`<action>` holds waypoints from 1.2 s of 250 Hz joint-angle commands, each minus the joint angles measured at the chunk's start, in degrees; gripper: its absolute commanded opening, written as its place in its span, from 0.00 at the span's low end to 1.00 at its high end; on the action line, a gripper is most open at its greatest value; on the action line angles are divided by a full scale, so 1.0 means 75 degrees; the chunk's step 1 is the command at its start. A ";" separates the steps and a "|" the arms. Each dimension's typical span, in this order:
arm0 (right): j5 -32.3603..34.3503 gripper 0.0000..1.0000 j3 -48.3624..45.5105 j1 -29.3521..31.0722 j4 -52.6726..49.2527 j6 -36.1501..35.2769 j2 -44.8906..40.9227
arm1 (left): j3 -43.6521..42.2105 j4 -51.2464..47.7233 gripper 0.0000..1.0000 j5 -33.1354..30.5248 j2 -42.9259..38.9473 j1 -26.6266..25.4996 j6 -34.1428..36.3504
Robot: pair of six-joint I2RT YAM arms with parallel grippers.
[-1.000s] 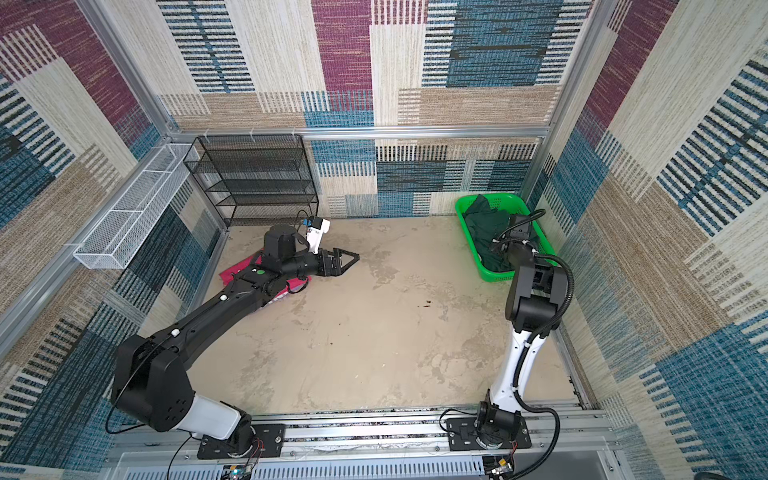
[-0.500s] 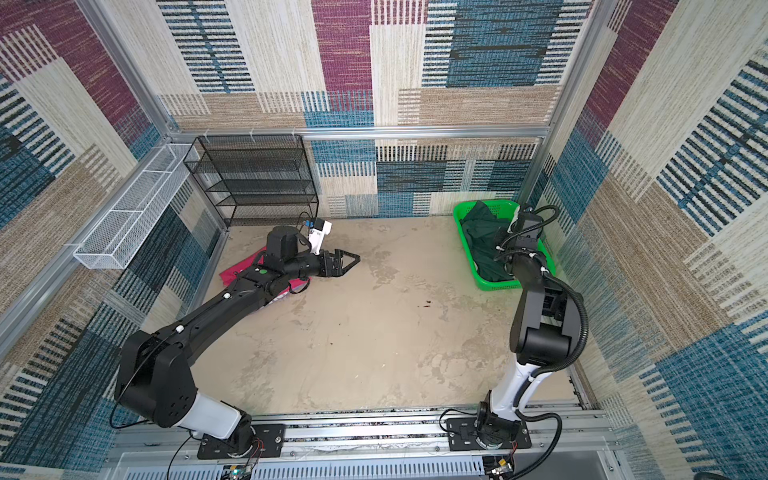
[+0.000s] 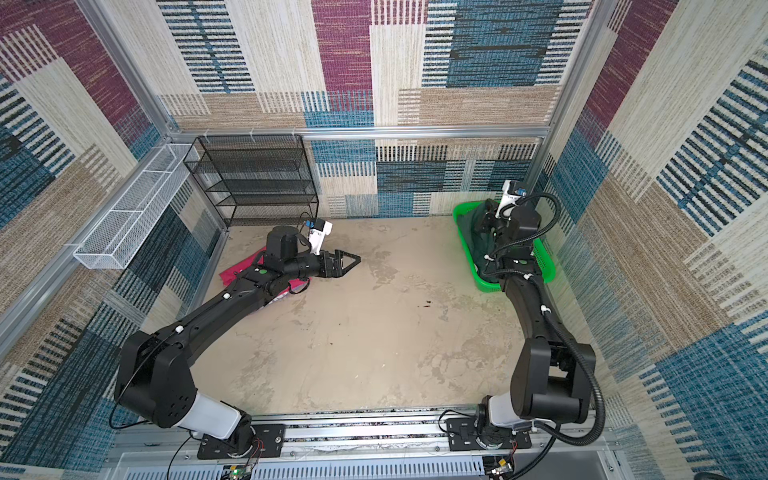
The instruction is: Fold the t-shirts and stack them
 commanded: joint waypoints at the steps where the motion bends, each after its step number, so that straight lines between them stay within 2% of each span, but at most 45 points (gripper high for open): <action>1: -0.0039 0.00 0.0626 0.0507 0.0840 -0.0199 -0.0343 | 0.0099 -0.0118 0.99 0.0055 -0.0071 0.0014 0.0318; 70: -0.1109 0.00 0.2942 0.2429 0.0226 0.0192 -0.0466 | -0.0203 0.0290 0.98 -0.0310 -0.0493 0.0255 0.0371; 103: -0.1247 0.00 0.3300 0.2782 -0.0184 0.0965 -0.0224 | -0.0463 0.0487 0.98 -0.0636 -0.1004 0.0572 0.0431; 128: -0.1480 0.00 0.2862 0.3027 -0.0005 0.1324 -0.0199 | -0.0581 0.0109 0.98 -0.1481 -0.1566 0.0580 0.1120; 156: -0.1595 0.00 0.2205 0.3114 -0.0212 0.1652 -0.0048 | -0.0761 -0.0498 0.99 -0.2409 -0.2278 0.0524 0.1383; 184: -0.2293 0.00 0.1293 0.3174 -0.0372 0.1866 0.0171 | -0.1436 -0.1345 0.99 -0.3034 -0.3188 0.0513 0.0993; 204: -0.2315 0.00 0.0281 0.3237 0.0064 0.2087 0.0186 | -0.2021 -0.2073 0.98 -0.3237 -0.3837 0.0510 0.0742; 230: -0.2253 0.00 -0.0961 0.3246 0.0857 0.2356 0.0374 | -0.2721 -0.2824 0.94 -0.3326 -0.4435 0.0492 0.0333; 265: -0.2252 0.00 -0.1436 0.3249 0.1022 0.2309 0.1118 | -0.3651 -0.2564 0.87 -0.2433 -0.4427 0.0275 -0.0371; 282: -0.2274 0.00 -0.1565 0.3249 0.1161 0.2290 0.1352 | -0.3987 -0.2121 0.82 -0.2084 -0.4092 -0.0091 -0.0769; 300: -0.2268 0.00 -0.1630 0.3249 0.1231 0.2277 0.1464 | -0.4107 -0.1917 0.77 -0.2193 -0.3550 -0.0748 -0.0964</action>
